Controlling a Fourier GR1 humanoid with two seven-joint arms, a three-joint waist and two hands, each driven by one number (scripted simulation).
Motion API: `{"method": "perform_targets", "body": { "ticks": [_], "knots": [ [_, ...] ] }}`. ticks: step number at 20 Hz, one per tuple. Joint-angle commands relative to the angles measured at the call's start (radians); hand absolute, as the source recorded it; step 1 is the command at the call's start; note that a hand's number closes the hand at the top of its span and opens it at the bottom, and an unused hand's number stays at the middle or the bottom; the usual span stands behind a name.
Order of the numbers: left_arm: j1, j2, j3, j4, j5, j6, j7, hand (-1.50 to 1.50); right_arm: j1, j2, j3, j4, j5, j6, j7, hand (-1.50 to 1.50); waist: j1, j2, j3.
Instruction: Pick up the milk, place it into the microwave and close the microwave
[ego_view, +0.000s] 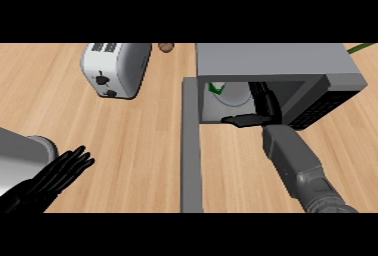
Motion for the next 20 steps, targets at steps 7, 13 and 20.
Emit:
{"method": "perform_targets", "body": {
  "ticks": [7,13,20],
  "knots": [
    [-0.060,-0.013,-0.128,0.062,-0.233,0.088,-0.116,1.50,0.292,0.053,0.097,-0.118,0.040,-0.020,-0.046,-1.50,-0.053,-0.018,-0.004],
    [-0.117,-0.013,-0.179,0.136,-0.371,0.119,-0.179,1.50,0.537,-0.004,0.119,-0.245,0.035,0.045,-0.156,-1.50,-0.066,-0.013,-0.005],
    [-0.174,-0.013,-0.334,0.207,-0.552,0.171,-0.278,1.50,0.755,-0.065,0.125,-0.473,-0.020,0.162,-0.144,-1.50,-0.066,-0.010,-0.006]
  ]
}}
